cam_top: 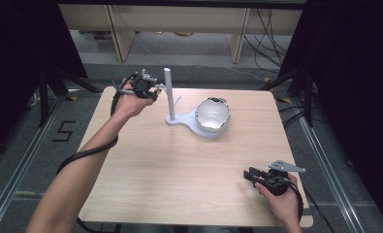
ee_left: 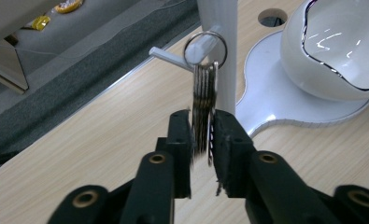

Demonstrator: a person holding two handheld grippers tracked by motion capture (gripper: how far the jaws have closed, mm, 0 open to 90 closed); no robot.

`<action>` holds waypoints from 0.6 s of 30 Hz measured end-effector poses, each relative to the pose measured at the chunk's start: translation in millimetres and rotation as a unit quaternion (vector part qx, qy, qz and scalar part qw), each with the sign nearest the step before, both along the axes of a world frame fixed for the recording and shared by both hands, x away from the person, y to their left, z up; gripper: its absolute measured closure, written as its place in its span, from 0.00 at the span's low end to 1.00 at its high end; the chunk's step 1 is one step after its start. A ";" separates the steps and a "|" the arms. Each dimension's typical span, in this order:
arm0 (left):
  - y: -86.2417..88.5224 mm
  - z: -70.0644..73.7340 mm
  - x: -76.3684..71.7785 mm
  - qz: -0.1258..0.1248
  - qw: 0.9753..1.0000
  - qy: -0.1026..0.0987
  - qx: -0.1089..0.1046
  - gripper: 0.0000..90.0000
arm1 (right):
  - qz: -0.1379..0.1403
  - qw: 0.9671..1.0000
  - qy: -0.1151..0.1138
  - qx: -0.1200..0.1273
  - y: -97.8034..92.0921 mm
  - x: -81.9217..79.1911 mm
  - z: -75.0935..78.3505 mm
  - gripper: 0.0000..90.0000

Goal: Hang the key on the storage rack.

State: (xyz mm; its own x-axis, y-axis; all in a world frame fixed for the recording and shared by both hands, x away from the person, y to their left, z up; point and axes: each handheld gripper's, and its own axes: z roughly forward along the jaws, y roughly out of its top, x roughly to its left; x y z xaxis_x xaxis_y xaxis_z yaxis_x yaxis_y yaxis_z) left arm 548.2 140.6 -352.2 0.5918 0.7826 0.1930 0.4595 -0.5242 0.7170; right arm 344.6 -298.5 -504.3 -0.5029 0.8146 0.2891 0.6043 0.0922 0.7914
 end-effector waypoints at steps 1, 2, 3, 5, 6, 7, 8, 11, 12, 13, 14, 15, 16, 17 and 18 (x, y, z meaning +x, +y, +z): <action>0.6 1.5 -2.7 -0.002 1.000 -0.004 0.003 0.80 | 0.003 1.000 -0.005 0.002 -0.7 -0.6 0.4 0.71; 0.6 1.5 -2.7 -0.002 1.000 -0.004 0.003 0.78 | 0.003 1.000 -0.005 0.002 -0.7 -0.6 0.4 0.71; 1.3 1.5 -3.9 -0.003 1.000 -0.008 0.000 0.78 | 0.002 1.000 0.002 0.003 -0.1 -0.5 0.3 0.71; 3.2 2.5 -7.9 -0.005 1.000 -0.013 -0.004 0.75 | 0.003 1.000 -0.001 -0.001 0.3 0.1 -0.2 0.71; 6.4 3.7 -12.9 -0.008 1.000 -0.016 -0.009 0.74 | 0.005 1.000 -0.017 -0.010 -0.8 1.9 -1.1 0.71; 8.6 4.1 -15.3 -0.011 1.000 -0.019 -0.009 0.72 | 0.004 1.000 -0.015 -0.014 -1.1 1.4 -0.6 0.71; 8.6 4.1 -15.3 -0.011 1.000 -0.019 -0.009 0.71 | 0.004 1.000 -0.015 -0.014 -1.1 1.4 -0.6 0.71; 17.3 5.1 -24.4 -0.010 1.000 -0.025 -0.010 0.67 | -0.001 1.000 0.000 0.001 0.6 -0.3 -0.1 0.70; 19.9 5.6 -26.6 -0.011 1.000 -0.026 -0.010 0.67 | -0.001 1.000 0.000 0.001 0.6 -0.3 -0.1 0.70; 25.8 5.2 -32.4 -0.008 0.999 -0.034 -0.025 0.65 | 0.003 1.000 -0.016 -0.006 -1.3 1.4 -0.6 0.70; 25.8 5.2 -32.4 -0.008 0.999 -0.034 -0.025 0.63 | 0.003 1.000 -0.016 -0.006 -1.3 1.4 -0.6 0.70; 33.2 7.0 -39.3 -0.009 0.999 -0.035 -0.023 0.61 | 0.008 1.000 -0.015 -0.002 -2.2 0.6 0.2 0.70; 33.2 7.0 -39.3 -0.009 0.999 -0.035 -0.023 0.60 | 0.005 1.000 -0.022 -0.010 -2.3 1.6 -1.1 0.70; 35.4 6.2 -42.8 -0.005 0.999 -0.039 -0.035 0.60 | 0.005 1.000 -0.022 -0.010 -2.3 1.6 -1.1 0.70; 38.9 5.5 -47.2 -0.001 0.998 -0.044 -0.043 0.59 | 0.000 1.000 -0.017 -0.008 -1.4 1.7 -1.1 0.69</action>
State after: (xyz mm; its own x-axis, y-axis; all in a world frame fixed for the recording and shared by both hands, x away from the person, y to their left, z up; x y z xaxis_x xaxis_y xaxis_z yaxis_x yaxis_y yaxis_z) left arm 501.0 179.5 -346.6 0.5778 0.7968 0.1768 0.3919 -0.4609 0.7962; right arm 346.3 -299.9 -505.4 -0.5124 0.8188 0.2589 0.5764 0.1044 0.8105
